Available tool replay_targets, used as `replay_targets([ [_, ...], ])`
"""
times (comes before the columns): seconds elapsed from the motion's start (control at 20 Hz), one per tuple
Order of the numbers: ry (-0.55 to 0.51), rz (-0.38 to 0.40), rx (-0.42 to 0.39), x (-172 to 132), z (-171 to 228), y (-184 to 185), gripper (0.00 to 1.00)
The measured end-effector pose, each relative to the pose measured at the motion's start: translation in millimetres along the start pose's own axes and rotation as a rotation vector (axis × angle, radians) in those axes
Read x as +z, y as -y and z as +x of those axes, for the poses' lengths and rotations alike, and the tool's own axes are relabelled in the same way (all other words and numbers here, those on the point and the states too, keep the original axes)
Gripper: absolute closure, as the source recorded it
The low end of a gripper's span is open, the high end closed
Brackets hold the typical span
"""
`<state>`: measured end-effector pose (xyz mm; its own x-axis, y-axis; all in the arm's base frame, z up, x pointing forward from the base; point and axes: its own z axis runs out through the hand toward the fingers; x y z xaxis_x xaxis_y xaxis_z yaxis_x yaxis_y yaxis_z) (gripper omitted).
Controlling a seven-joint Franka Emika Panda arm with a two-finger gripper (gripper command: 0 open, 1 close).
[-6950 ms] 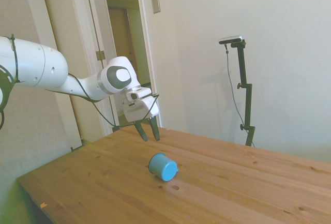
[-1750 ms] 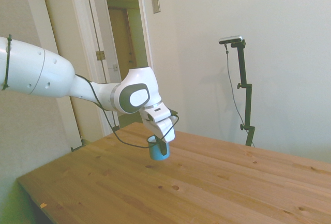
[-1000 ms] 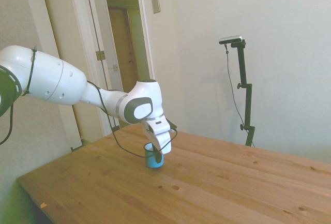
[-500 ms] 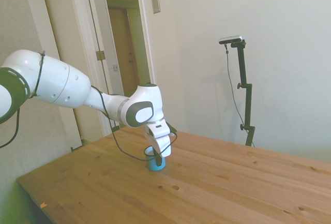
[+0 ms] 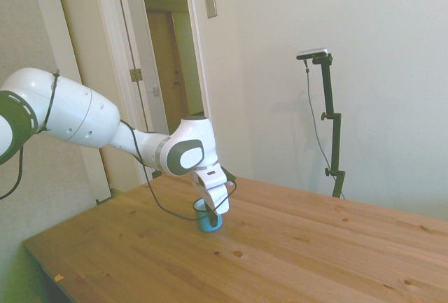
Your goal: Flip the mug upright
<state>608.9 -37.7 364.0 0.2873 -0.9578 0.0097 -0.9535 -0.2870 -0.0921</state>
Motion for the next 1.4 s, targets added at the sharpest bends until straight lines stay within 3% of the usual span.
replay_targets([
  [0.2, -0.003, 0.01, 0.008, -5.6, 1.7, -8.9, 0.0],
  [0.7, -0.042, 0.079, -0.011, -61.5, 8.9, -19.7, 0.0],
  [1.05, -0.057, 0.064, -0.16, -126.0, 5.1, -64.5, 0.0],
  [1.4, -0.11, 0.057, -0.331, -148.4, -50.5, -107.7, 0.0],
])
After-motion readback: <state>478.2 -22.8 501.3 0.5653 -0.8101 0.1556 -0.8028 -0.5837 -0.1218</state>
